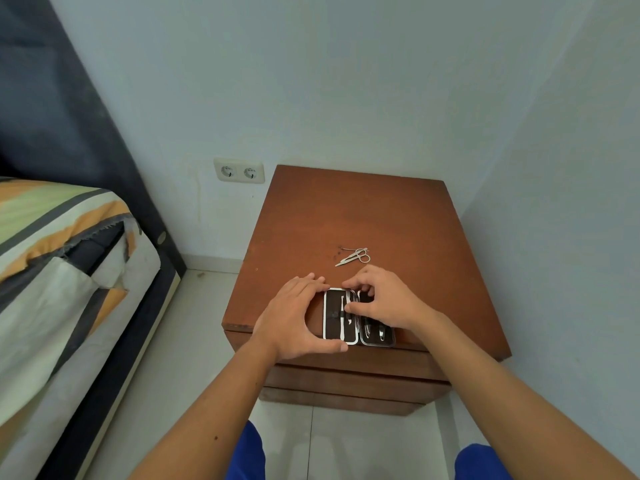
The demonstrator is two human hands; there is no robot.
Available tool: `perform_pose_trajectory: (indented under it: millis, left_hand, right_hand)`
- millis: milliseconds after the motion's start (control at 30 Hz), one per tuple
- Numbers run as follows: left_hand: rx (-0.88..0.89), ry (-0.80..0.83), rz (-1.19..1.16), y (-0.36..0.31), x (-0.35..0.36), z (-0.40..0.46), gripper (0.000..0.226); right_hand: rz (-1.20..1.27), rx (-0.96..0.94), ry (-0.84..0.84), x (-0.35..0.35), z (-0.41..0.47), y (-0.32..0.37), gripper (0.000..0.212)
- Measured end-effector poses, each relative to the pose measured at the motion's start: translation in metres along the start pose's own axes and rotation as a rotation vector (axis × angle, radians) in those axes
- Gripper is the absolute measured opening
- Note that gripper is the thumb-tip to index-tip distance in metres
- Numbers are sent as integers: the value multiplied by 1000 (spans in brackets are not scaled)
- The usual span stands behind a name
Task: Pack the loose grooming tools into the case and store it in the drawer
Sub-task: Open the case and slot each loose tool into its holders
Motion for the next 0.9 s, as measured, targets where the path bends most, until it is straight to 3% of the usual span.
perform_pose_trajectory:
  millis: [133, 333, 500, 767, 900]
  left_hand:
    - [-9, 8, -5, 2, 2, 0, 115]
    - [-17, 11, -4, 4, 4, 1, 116]
    - [-18, 14, -6, 4, 5, 1, 116]
    - [-24, 23, 6, 8, 8, 2, 118]
    - [-16, 18, 1, 7, 6, 2, 118]
  right_hand:
    - [-25, -33, 13, 2, -7, 3, 45]
    - [-100, -53, 31, 9, -18, 2, 64]
    - [-61, -72, -4, 10, -28, 4, 50]
    - [-26, -59, -11, 8, -31, 3, 46]
    - [154, 10, -185, -16, -17, -7, 25]
Point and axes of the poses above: each hand's wrist, its own z-axis towards the middle knuckle, its own x-axis out of the palm, y = z × x, the point moved 10 cm from there along z, towards the middle knuckle, and after that the axes turned 4 degrees about -x, right-handed, at the moved point
